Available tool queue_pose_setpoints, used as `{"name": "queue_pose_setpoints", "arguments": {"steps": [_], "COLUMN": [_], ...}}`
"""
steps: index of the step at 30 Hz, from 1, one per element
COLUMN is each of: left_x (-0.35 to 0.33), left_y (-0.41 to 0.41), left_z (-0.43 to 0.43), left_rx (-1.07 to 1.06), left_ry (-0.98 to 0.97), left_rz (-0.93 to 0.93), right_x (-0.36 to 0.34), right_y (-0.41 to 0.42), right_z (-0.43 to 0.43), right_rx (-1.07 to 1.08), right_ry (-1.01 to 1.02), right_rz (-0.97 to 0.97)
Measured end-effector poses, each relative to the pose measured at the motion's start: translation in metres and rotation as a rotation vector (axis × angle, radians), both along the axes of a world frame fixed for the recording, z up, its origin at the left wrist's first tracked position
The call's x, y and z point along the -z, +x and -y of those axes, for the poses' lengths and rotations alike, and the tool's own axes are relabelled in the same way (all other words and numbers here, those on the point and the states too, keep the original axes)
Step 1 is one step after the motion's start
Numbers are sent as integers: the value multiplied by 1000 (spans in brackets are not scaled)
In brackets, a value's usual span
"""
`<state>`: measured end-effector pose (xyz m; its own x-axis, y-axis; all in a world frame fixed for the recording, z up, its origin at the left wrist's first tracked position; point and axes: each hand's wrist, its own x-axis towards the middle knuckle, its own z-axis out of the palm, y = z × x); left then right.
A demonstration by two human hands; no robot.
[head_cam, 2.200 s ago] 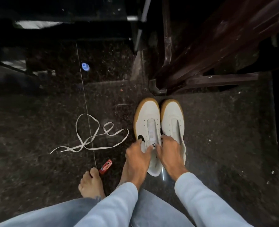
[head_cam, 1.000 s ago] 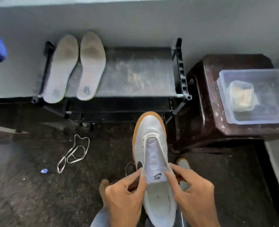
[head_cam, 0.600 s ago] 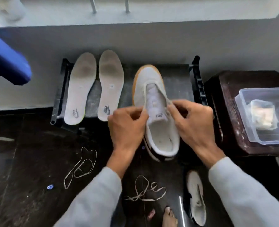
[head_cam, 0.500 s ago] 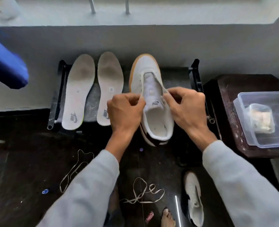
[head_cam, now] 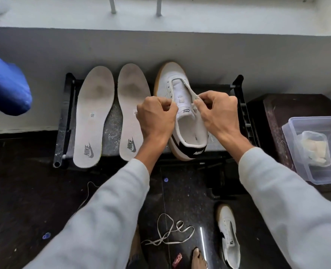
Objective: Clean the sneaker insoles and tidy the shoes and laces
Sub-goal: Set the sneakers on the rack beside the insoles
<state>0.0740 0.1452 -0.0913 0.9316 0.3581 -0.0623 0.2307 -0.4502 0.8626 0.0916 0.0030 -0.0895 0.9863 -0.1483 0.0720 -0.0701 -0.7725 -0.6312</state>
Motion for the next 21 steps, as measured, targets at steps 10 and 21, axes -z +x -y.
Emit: {"name": "queue_pose_setpoints", "arguments": {"steps": [10, 21], "left_x": [16, 67], "left_y": [-98, -272], "left_z": [16, 142], "left_rx": [-169, -74], "left_ry": [-420, -562], "left_rz": [-94, -433], "right_x": [-6, 92], "right_y": [-93, -286], "right_z": [32, 149], "right_rx": [108, 324], "right_ry": [161, 413], "right_rz": [-25, -320]}}
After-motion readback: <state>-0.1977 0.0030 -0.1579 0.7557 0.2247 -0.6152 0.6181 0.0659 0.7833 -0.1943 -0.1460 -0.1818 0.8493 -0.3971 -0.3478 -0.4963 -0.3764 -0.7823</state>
